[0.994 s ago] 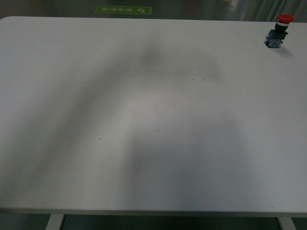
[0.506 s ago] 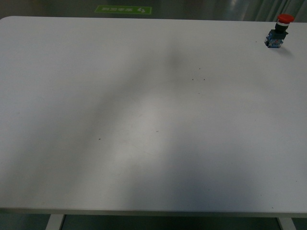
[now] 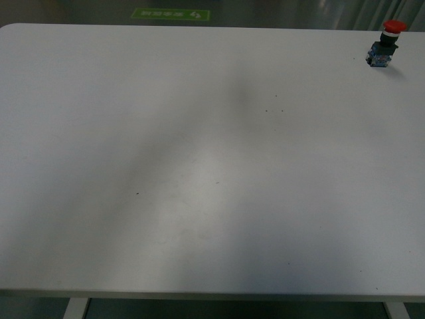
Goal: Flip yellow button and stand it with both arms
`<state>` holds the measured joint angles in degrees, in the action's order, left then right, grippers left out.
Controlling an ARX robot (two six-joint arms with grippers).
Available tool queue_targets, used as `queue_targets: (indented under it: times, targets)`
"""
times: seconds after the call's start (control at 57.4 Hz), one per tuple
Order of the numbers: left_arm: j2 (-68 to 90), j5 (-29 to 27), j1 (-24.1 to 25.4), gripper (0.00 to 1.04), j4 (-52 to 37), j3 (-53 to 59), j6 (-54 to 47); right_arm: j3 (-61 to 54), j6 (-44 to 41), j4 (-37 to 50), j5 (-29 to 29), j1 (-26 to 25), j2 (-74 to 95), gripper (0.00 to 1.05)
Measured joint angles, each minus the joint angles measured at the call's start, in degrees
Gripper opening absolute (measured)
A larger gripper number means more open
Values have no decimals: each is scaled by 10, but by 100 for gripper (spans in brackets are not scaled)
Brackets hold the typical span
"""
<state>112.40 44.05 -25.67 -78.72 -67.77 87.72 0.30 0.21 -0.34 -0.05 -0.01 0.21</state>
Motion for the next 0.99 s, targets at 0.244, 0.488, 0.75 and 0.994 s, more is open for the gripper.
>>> queue_targets:
  times: [0.244,0.488,0.75,0.994]
  targets:
    - [-24,11,24,34,18,25,-15,0,0,0,0,0,0,97]
    - [-24,11,24,34,18,25,-19,57,261,163,29,48,210,97]
    - [-24,11,24,34,18,26,-19,265,509,317,-15,101,548,97]
    - [-24,11,24,34,18,26,-19,313,575,300,-49,108,576,97]
